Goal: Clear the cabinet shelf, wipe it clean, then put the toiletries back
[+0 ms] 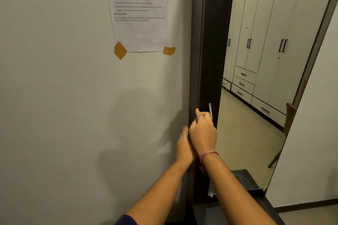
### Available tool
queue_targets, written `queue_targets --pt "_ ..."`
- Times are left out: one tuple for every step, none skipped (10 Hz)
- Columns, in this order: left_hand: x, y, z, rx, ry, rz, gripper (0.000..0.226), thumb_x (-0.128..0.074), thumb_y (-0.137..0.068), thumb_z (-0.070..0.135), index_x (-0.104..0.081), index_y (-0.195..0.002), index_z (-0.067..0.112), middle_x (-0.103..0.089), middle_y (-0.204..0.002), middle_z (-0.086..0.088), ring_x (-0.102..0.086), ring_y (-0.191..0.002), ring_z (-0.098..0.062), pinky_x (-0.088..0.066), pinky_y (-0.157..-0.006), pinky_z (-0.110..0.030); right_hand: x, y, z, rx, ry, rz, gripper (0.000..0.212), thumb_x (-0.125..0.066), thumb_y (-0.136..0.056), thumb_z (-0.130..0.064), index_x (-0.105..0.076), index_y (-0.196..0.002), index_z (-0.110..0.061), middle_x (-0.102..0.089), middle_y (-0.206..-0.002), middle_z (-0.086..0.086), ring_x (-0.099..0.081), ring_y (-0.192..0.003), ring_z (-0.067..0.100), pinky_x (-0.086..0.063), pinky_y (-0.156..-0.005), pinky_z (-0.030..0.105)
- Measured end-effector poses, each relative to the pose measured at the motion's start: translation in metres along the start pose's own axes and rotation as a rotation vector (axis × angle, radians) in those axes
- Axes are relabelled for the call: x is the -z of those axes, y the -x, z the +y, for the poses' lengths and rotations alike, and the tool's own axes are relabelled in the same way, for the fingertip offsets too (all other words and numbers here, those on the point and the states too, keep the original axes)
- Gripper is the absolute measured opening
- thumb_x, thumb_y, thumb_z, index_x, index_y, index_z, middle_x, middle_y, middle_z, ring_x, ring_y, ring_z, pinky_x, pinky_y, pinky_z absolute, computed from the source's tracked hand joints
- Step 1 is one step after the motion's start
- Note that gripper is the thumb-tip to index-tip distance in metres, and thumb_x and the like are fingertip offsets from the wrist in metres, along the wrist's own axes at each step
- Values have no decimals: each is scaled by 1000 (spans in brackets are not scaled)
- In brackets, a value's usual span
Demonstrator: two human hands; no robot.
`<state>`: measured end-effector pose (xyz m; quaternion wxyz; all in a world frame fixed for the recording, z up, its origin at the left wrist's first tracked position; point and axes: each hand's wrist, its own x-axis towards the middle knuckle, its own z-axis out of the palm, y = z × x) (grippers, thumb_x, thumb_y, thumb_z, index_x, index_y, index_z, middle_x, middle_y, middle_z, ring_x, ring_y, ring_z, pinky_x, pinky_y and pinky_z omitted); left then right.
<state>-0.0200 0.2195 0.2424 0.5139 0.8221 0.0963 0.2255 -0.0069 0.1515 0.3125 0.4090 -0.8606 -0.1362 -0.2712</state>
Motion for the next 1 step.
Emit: queue_targets --pt "29 -8 15 -31 -79 139 54 -42 -95 8 -25 -146 11 -37 -147 -13 -40 -133 -28 -37 -107 -37 -1 2 -8 38 32 -32 37 -43 -94 -10 -52 -131 -10 -55 -121 3 -61 -85 18 -52 -64 26"
